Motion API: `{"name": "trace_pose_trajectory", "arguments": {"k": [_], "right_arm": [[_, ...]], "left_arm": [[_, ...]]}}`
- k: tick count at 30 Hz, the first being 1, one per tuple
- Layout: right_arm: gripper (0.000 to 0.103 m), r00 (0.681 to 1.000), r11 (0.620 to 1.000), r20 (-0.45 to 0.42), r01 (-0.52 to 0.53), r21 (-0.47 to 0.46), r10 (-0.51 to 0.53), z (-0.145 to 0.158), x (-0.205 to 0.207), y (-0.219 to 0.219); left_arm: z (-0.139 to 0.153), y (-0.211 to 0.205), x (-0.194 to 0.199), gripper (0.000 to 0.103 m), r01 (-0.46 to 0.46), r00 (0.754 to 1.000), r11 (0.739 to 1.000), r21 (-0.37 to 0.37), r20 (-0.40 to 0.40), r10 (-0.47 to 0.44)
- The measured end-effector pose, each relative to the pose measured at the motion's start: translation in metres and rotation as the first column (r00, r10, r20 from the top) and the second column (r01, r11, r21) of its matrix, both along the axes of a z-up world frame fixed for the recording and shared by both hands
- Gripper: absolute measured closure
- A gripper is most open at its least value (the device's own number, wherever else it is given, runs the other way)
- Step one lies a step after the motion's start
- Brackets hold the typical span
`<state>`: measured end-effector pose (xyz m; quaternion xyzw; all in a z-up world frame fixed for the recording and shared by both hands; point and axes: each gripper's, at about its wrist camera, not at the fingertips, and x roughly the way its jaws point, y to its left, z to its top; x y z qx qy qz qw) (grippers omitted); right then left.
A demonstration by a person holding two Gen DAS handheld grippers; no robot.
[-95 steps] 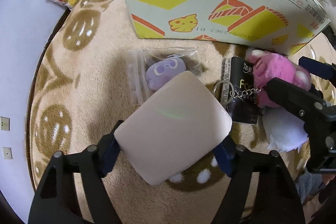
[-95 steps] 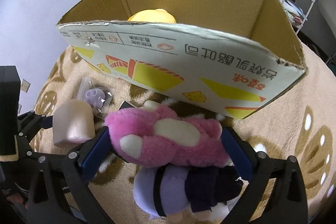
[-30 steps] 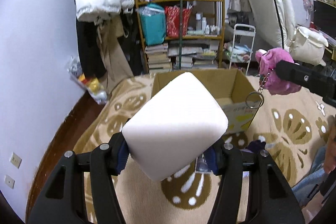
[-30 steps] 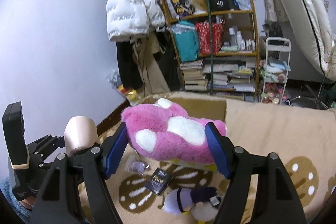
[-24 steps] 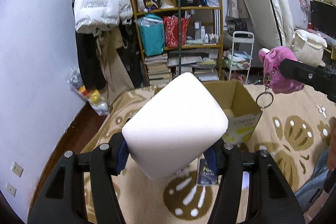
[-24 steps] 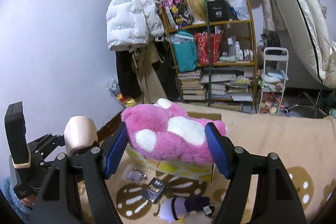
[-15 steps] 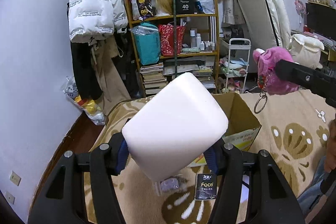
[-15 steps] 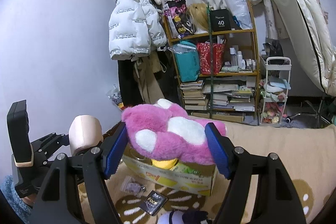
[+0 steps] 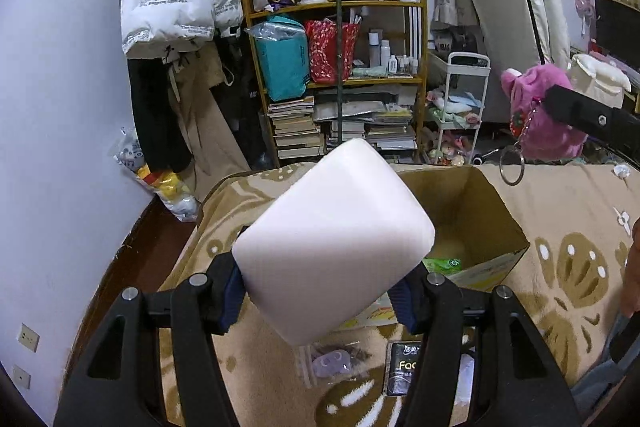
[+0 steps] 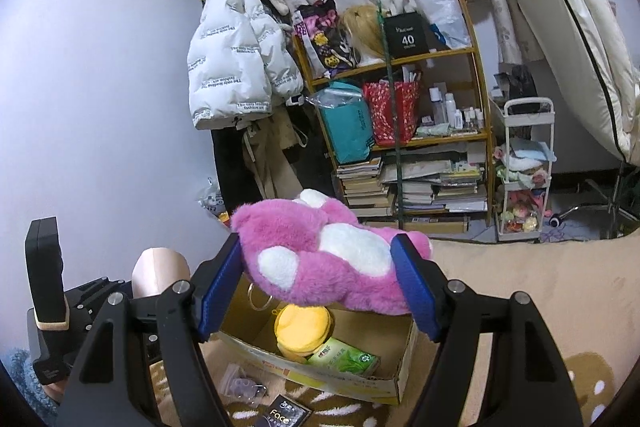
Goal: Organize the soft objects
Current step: 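Lift the pink plush with the right gripper while the left gripper carries the cushion over the box, then open both grippers to drop the cushion and pink plush into the box, then move both grippers back toward the doll and keychain card on the rug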
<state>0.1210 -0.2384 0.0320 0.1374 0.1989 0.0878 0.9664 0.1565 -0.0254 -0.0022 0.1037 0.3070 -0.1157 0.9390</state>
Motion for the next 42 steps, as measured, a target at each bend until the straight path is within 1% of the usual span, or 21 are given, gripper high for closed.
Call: {"name": "trace_pose_trajectory", "arguments": {"k": [4, 9, 14, 19, 22, 24, 25, 26, 30, 31, 32, 34, 36, 38, 42], "right_arm": [[0.025, 1.0, 1.0, -0.019, 0.002, 0.004, -0.002, -0.006, 0.006, -0.001], [0.024, 0.999, 1.0, -0.052, 0.005, 0.023, -0.003, -0.019, 0.014, -0.003], [0.024, 0.997, 1.0, -0.083, 0.002, 0.023, 0.0, -0.034, 0.025, -0.002], [0.023, 0.992, 0.999, -0.122, -0.031, 0.031, 0.034, -0.049, 0.036, 0.002], [0.021, 0.99, 0.996, -0.127, -0.046, 0.074, 0.055, -0.052, 0.036, 0.001], [0.021, 0.991, 0.995, -0.119, -0.056, 0.078, 0.065, -0.05, 0.035, 0.001], [0.021, 0.991, 0.996, -0.116, -0.053, 0.071, 0.061, -0.049, 0.035, 0.002], [0.021, 0.992, 0.997, -0.114, -0.048, 0.062, 0.055, -0.048, 0.034, 0.002], [0.02, 0.989, 0.997, -0.137, -0.039, 0.07, 0.048, -0.049, 0.034, 0.0], [0.019, 0.988, 0.997, -0.145, -0.035, 0.069, 0.045, -0.05, 0.033, 0.0], [0.014, 0.988, 0.997, -0.147, -0.032, 0.066, 0.041, -0.049, 0.033, 0.0], [0.009, 0.989, 0.999, -0.146, -0.018, 0.042, 0.024, -0.047, 0.029, 0.001], [0.008, 0.99, 1.0, -0.139, -0.015, 0.018, 0.018, -0.043, 0.024, 0.003], [0.001, 0.99, 1.0, -0.138, -0.015, 0.0, 0.015, -0.04, 0.02, 0.005], [0.0, 0.991, 1.0, -0.134, -0.007, -0.029, 0.003, -0.034, 0.007, 0.008]], "left_arm": [[-0.007, -0.009, 0.008, 0.044, 0.029, 1.0, 0.999, 0.041, -0.01, -0.029], [-0.022, -0.014, 0.018, 0.042, 0.04, 0.998, 0.999, 0.009, -0.049, -0.04], [-0.034, -0.021, 0.023, 0.039, 0.049, 0.997, 0.999, 0.019, -0.056, -0.048], [-0.043, -0.025, 0.03, 0.036, 0.055, 0.997, 0.998, 0.041, -0.059, -0.053], [-0.047, -0.023, 0.034, 0.032, 0.049, 0.996, 0.998, 0.036, -0.076, -0.046], [-0.049, -0.021, 0.035, 0.025, 0.038, 0.997, 0.999, 0.037, -0.072, -0.035], [-0.048, -0.02, 0.034, 0.019, 0.032, 0.998, 0.999, 0.04, -0.062, -0.029], [-0.047, -0.019, 0.033, 0.017, 0.025, 0.999, 0.999, 0.045, -0.048, -0.023], [-0.042, -0.015, 0.031, 0.014, 0.006, 0.999, 0.999, 0.053, -0.038, -0.004], [-0.04, -0.013, 0.03, 0.013, -0.001, 0.999, 0.999, 0.055, -0.037, 0.003], [-0.038, -0.011, 0.028, 0.011, -0.008, 0.999, 0.998, 0.058, -0.033, 0.01], [-0.035, -0.008, 0.021, 0.01, -0.024, 0.999, 0.997, 0.075, -0.025, 0.026], [-0.032, -0.004, 0.017, 0.01, -0.033, 0.999, 0.996, 0.082, -0.022, 0.034], [-0.029, 0.002, 0.011, 0.01, -0.043, 0.999, 0.996, 0.08, -0.029, 0.046], [-0.024, 0.01, 0.0, 0.009, -0.062, 0.997, 0.996, 0.072, -0.047, 0.065]]}}
